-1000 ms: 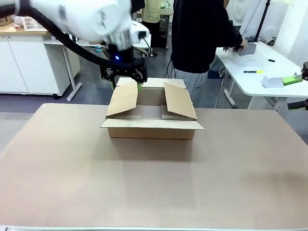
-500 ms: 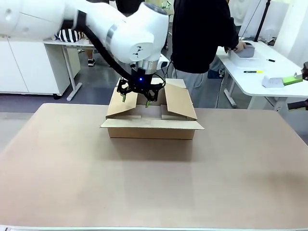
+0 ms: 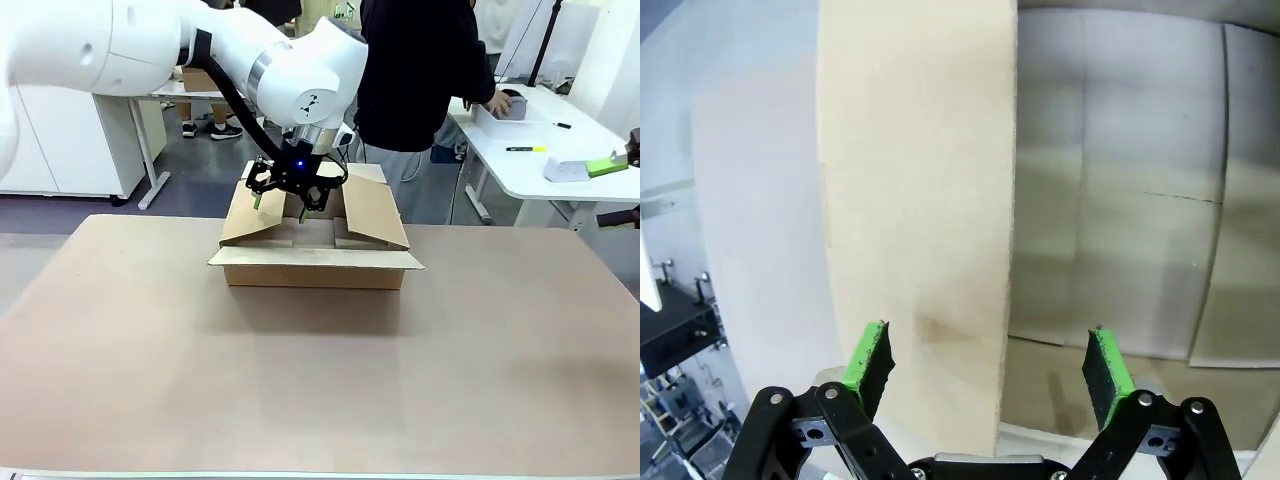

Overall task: Pack the gift set into the box.
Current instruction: Place both hands on the side flaps of the Package Box and spread them outward.

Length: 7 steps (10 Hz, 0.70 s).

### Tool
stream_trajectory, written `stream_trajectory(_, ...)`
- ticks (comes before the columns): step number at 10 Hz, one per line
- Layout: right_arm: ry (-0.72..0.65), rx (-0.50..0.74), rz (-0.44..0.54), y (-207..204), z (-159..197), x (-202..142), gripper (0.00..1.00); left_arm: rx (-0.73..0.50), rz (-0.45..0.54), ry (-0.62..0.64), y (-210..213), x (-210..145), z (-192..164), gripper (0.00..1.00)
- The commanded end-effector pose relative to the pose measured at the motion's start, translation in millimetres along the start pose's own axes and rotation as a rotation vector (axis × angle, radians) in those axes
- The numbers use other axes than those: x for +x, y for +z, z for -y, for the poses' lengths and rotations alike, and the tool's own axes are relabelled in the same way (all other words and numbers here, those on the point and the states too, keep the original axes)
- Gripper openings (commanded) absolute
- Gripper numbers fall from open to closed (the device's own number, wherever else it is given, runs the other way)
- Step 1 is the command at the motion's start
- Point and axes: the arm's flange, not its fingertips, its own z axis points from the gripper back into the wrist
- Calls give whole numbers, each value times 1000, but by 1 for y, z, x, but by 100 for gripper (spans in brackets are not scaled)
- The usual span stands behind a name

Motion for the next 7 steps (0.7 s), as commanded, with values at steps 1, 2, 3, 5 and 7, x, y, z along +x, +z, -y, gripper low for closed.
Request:
stream_trajectory(1, 14, 22, 5, -1, 0, 0, 100, 100, 21, 33, 3, 3, 3, 100)
stream_trajectory(2, 14, 22, 5, -1, 0, 0, 100, 148, 17, 25, 1, 3, 3, 100)
stream_trajectory(3, 14, 22, 5, -1, 0, 0, 100, 197, 9, 27, -1, 2, 2, 100)
stream_trajectory(5, 14, 22, 5, -1, 0, 0, 100, 263, 10, 29, -3, 2, -4, 100)
stream_trajectory(7, 14, 22, 5, -1, 0, 0, 100, 298, 43, 51, 5, 0, -15, 100)
